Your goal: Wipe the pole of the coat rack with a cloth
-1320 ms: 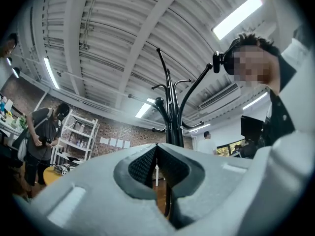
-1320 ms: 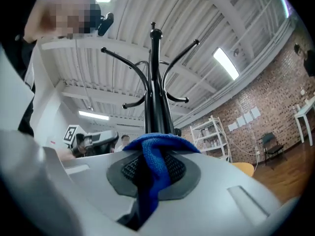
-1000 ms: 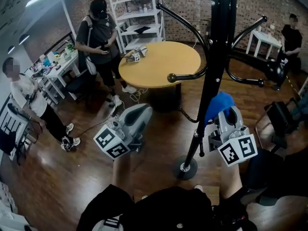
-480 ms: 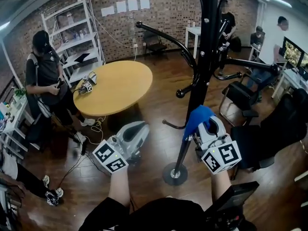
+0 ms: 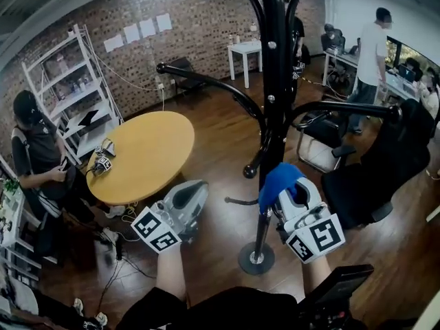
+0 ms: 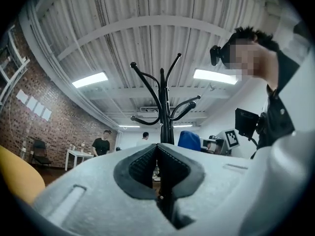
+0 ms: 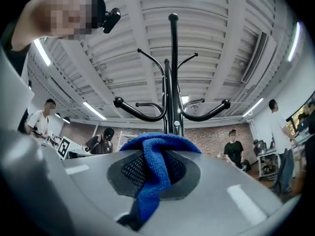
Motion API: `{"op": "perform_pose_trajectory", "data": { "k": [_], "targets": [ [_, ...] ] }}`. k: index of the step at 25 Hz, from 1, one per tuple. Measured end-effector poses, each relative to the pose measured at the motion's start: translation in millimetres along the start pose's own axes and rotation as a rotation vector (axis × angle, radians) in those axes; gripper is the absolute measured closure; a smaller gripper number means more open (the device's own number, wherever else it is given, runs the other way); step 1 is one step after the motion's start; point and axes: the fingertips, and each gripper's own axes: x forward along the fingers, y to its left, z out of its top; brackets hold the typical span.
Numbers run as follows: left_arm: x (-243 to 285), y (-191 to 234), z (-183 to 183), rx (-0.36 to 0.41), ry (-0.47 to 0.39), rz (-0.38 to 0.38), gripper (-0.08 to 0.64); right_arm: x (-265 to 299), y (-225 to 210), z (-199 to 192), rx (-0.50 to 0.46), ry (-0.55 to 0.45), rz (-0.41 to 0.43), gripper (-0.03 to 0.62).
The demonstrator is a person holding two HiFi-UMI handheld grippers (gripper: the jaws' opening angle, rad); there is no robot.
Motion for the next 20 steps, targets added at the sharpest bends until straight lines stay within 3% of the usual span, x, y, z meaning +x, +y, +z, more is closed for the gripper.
{"op": "perform_pose_trajectory", "data": {
  "k": [4, 8, 14, 20],
  "targets": [
    [1, 20, -9, -0.022, 0.010, -0.099, 0.560, 10, -2, -8, -0.064, 0.020, -0.123, 0.569],
    [-2, 56, -10, -0.079, -0.034, -0.233, 0.560, 23, -8, -14, -0.147, 0.037, -0.302, 0.569],
    [3, 95, -10, -0.156, -0.031, -0.443, 0.560, 44, -1, -37, -0.156, 0.070, -0.544, 0.569],
    [35, 73, -27, -0.235, -0.026, -0.582, 0.560, 38, -19, -59, -0.171, 0.137, -0.623, 0.569]
  ]
}}
